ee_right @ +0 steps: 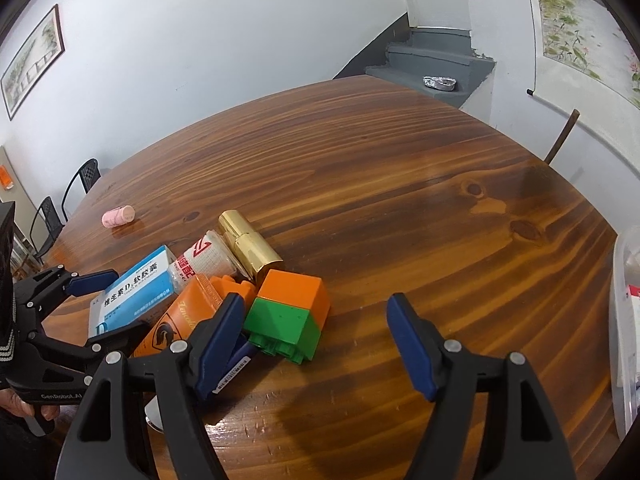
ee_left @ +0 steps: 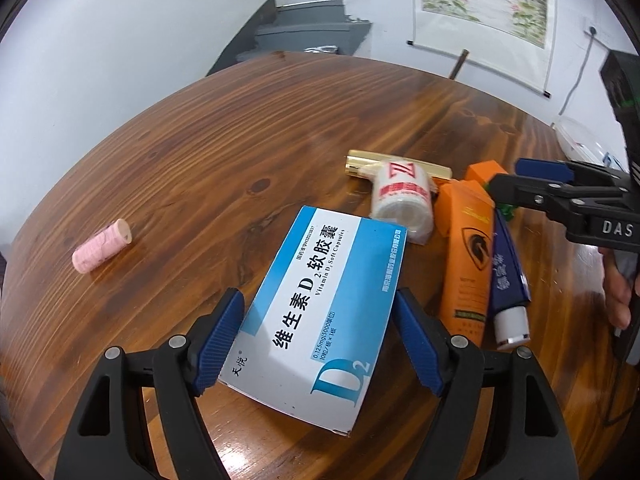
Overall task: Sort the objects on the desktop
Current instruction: 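Grasp the blue vitamin box with the left gripper while the right grasps the orange-green block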
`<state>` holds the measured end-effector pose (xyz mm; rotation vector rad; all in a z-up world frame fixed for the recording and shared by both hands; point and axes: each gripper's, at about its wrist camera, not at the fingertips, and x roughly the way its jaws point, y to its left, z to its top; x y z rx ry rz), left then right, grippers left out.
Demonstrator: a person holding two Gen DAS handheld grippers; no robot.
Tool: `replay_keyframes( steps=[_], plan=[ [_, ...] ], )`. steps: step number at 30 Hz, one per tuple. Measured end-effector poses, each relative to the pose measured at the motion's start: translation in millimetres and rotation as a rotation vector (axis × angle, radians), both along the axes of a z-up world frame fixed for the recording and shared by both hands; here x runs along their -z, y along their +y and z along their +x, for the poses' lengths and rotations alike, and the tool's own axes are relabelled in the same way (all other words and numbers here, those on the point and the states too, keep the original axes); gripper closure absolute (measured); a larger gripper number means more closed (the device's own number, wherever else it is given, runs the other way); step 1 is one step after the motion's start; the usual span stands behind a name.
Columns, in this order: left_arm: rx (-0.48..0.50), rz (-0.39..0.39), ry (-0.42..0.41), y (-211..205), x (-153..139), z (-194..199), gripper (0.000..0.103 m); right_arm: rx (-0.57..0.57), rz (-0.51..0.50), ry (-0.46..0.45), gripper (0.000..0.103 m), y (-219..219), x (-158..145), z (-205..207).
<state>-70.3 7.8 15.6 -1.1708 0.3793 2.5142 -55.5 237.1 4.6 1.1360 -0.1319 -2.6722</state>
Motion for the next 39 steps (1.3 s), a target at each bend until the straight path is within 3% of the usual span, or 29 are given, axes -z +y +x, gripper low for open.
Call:
replay_keyframes(
  steps=[3,8,16,23,27,35,37,39],
  plan=[
    [-0.057,-0.005,0.015,-3,1,-3,0.025,0.033,0.012,0.006,0.026,4,0,0],
    [-0.17,0.053,0.014,-9,-1,-7,0.026,0.064,0.017,0.01,0.026,8,0,1],
    [-0.218,0.029,0.019,0,-1,-10,0.026,-0.021,-0.009,-0.002,0.026,-4,0,1],
    [-0.229,0.051,0.01,-4,0,-12,0.027,-0.007,-0.003,0.008,0.027,-2,0,-1],
    [-0.248,0.095,0.007,-10,-3,-10,0.03,0.019,-0.001,0.002,0.037,2,0,-1],
    [-0.264,0.122,0.007,-10,-5,-7,0.032,-0.001,0.002,-0.036,0.043,0,6,-4],
    [-0.259,0.105,0.012,-8,-4,-7,0.032,-0.01,0.016,-0.045,0.048,-4,7,-7],
    [-0.256,0.097,0.015,-7,-4,-8,0.032,-0.017,0.015,-0.053,0.061,-4,9,-8]
  ],
)
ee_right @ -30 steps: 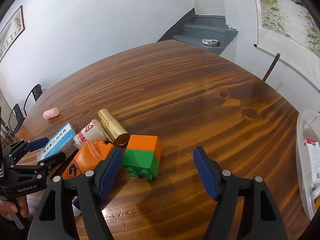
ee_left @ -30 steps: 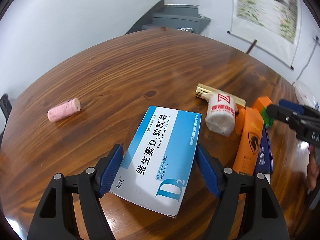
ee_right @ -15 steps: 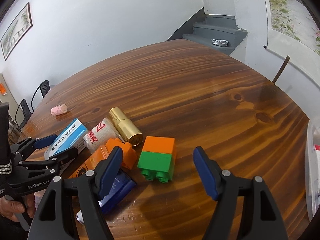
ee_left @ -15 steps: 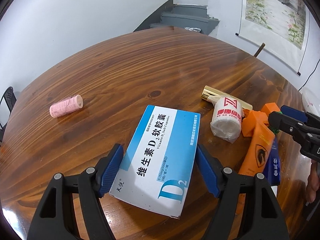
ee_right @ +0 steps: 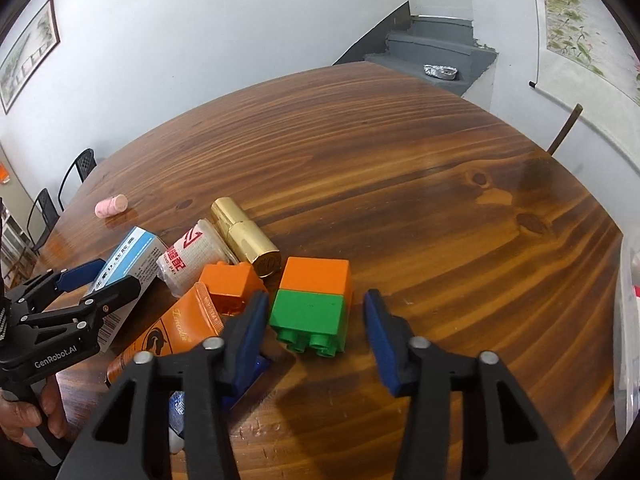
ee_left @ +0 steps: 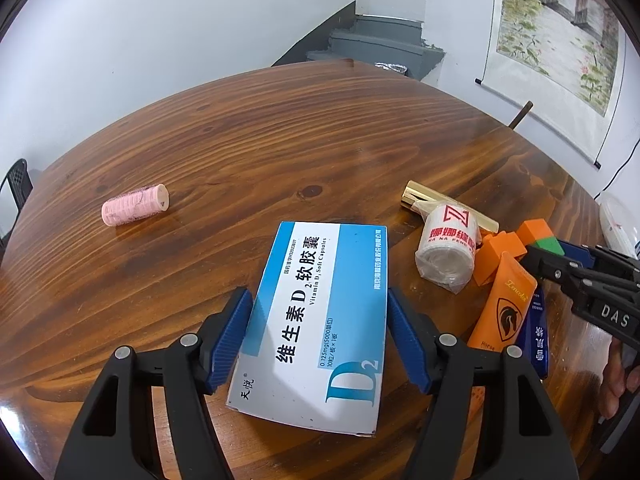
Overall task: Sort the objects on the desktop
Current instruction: 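Grasp the blue vitamin box with the left gripper while the right grasps the orange-green block, then lift the vitamin box and orange-green block and carry them toward the bowl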
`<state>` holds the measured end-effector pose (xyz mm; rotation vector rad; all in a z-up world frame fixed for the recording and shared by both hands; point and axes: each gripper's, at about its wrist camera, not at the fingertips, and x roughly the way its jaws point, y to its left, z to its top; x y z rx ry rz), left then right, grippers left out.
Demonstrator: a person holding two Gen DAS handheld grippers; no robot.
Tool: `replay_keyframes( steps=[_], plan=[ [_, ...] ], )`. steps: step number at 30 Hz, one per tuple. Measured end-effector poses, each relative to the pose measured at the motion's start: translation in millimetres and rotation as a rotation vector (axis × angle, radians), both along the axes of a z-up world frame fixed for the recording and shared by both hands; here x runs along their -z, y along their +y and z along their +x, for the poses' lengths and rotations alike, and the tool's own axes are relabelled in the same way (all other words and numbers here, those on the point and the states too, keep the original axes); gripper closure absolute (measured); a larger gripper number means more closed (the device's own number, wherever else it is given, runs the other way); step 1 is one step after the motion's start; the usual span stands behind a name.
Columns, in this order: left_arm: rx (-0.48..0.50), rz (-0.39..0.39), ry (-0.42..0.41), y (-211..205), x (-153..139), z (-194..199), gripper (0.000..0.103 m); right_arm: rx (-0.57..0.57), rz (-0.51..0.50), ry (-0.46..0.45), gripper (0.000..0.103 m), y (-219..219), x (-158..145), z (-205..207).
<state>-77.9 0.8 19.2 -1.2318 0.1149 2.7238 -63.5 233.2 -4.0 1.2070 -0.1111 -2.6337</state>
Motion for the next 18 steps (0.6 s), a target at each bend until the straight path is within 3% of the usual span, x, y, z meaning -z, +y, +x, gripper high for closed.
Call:
replay_keyframes(
  steps=[8,18],
  plan=[
    [0.006,0.022,0.005,0,-2,0,0.032,0.008,-0.009,0.032,0.063,6,-5,8],
    [0.034,0.059,0.084,20,-31,17,0.032,0.045,-0.039,0.077,0.063,18,-13,15]
  ],
)
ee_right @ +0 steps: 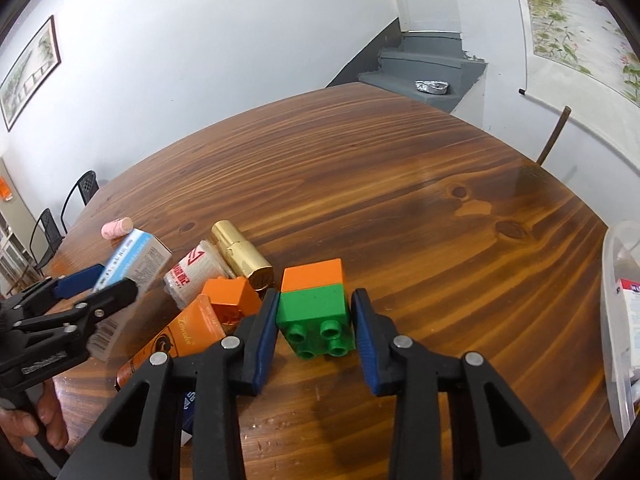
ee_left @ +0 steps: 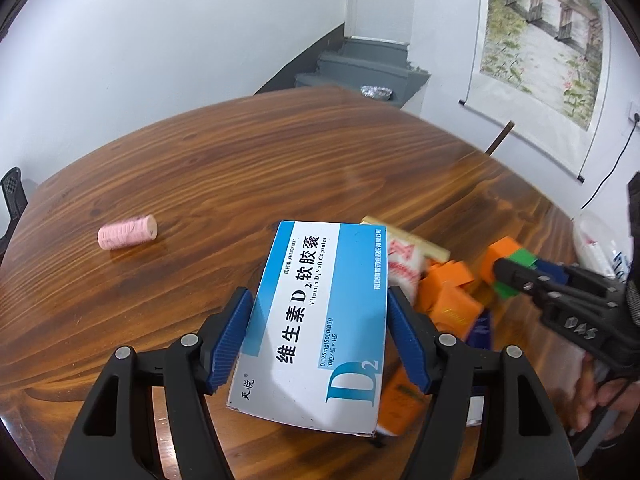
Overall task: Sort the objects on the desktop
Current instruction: 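Lift the vitamin box and orange-green block and carry them toward the bowl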
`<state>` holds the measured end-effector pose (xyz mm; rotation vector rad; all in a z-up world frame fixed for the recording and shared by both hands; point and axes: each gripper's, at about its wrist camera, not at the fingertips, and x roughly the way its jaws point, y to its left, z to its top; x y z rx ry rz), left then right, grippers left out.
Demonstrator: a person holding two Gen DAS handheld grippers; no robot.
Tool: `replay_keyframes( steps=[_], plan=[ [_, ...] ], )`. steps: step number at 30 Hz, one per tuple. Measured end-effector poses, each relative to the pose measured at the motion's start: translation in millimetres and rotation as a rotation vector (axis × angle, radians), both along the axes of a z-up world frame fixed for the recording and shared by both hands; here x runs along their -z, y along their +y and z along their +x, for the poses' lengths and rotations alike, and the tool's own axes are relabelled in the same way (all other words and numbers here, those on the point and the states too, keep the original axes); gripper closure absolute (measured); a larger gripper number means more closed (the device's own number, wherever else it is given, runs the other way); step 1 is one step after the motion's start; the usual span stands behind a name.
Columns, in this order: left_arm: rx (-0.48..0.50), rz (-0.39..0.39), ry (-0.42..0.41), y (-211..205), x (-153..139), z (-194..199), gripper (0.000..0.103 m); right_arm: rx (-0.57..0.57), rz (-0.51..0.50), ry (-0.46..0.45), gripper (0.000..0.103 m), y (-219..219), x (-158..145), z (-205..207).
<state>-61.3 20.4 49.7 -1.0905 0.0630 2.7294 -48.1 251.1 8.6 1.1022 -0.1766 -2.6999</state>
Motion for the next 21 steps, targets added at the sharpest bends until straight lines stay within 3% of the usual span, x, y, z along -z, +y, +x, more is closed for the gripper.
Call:
replay_keyframes(
  steps=[10,21],
  plan=[
    [0.065,0.027,0.051,32,-21,19,0.032,0.056,-0.013,0.033,0.063,11,-4,1],
    [0.107,0.052,0.071,65,-33,35,0.032,0.113,-0.093,0.079,0.063,37,-11,12]
  ],
)
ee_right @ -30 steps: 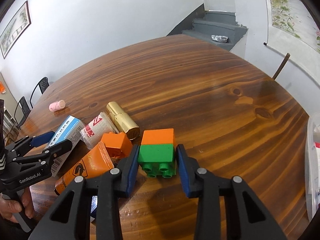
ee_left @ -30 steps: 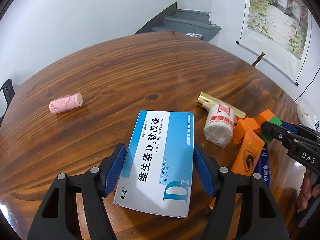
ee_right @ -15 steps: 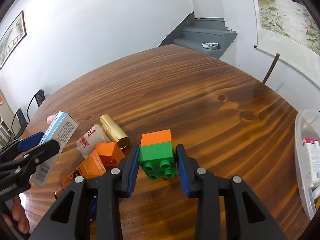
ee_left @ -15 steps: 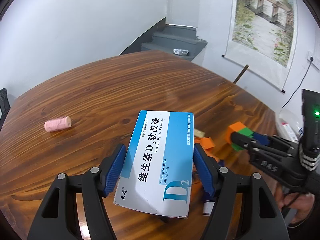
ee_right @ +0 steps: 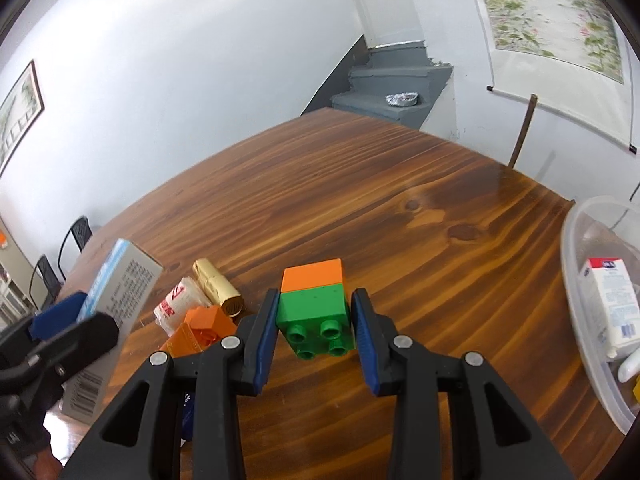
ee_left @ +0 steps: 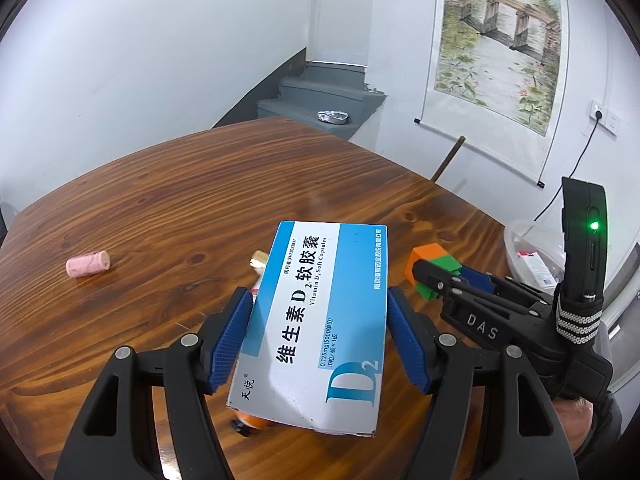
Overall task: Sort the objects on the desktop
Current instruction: 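Lift the vitamin box and orange-green block and carry them toward the bowl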
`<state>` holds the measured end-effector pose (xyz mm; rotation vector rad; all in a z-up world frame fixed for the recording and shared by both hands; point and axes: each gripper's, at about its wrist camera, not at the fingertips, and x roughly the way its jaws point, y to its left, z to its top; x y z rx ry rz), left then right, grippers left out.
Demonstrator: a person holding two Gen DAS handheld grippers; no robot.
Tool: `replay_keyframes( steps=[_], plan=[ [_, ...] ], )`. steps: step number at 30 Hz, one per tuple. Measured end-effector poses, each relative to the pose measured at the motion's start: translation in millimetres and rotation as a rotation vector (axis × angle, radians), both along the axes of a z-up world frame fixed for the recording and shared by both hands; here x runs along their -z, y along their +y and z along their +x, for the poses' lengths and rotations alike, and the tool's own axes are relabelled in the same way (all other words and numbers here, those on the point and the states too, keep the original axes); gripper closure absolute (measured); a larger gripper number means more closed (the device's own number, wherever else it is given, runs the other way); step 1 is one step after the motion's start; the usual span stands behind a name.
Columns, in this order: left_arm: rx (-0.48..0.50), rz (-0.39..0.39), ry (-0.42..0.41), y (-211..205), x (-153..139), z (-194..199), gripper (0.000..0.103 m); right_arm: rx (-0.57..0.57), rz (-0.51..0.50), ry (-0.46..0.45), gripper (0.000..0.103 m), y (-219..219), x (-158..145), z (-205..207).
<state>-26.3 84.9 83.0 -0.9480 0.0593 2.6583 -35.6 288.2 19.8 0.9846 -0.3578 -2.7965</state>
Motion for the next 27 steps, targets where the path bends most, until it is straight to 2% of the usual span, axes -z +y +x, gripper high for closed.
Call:
replay_keyframes(
  steps=[10,21,27],
  plan=[
    [0.059,-0.003,-0.029,32,9,9,0.032,0.052,-0.072,-0.008,0.063,46,0,27],
    [0.139,-0.005,-0.04,83,10,13,0.032,0.151,-0.021,0.084,0.063,104,-31,66],
    [0.182,0.003,-0.045,112,7,13,0.032,0.28,0.015,0.111,0.063,155,-38,85]
  ],
)
